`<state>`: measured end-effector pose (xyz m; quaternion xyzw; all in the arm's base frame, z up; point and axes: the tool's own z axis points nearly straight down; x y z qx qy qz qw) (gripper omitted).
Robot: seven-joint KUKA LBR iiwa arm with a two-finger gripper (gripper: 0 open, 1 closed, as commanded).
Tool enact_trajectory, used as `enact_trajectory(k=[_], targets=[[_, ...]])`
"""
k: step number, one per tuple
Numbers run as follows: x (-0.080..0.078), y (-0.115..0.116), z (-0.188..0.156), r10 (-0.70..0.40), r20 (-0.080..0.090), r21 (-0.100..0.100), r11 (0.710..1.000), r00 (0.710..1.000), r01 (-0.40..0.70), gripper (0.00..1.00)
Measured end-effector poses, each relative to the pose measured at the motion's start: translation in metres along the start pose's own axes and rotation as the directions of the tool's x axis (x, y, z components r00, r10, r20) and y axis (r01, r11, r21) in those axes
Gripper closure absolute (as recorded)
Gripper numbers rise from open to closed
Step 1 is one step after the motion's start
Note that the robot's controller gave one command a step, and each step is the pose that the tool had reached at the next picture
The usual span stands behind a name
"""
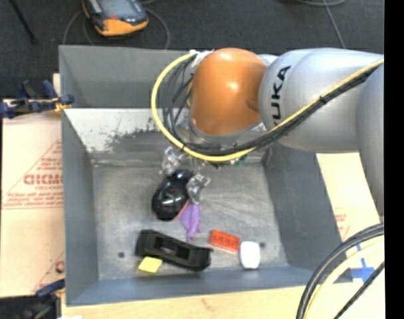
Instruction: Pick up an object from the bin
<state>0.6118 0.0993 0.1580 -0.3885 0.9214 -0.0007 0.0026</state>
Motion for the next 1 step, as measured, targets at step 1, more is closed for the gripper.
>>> enact_trajectory(k=[1], targets=[[0.0001,0.0001,-0.0055,0.0,0.0,0.0,1.0,1.0,0.0,1.0]])
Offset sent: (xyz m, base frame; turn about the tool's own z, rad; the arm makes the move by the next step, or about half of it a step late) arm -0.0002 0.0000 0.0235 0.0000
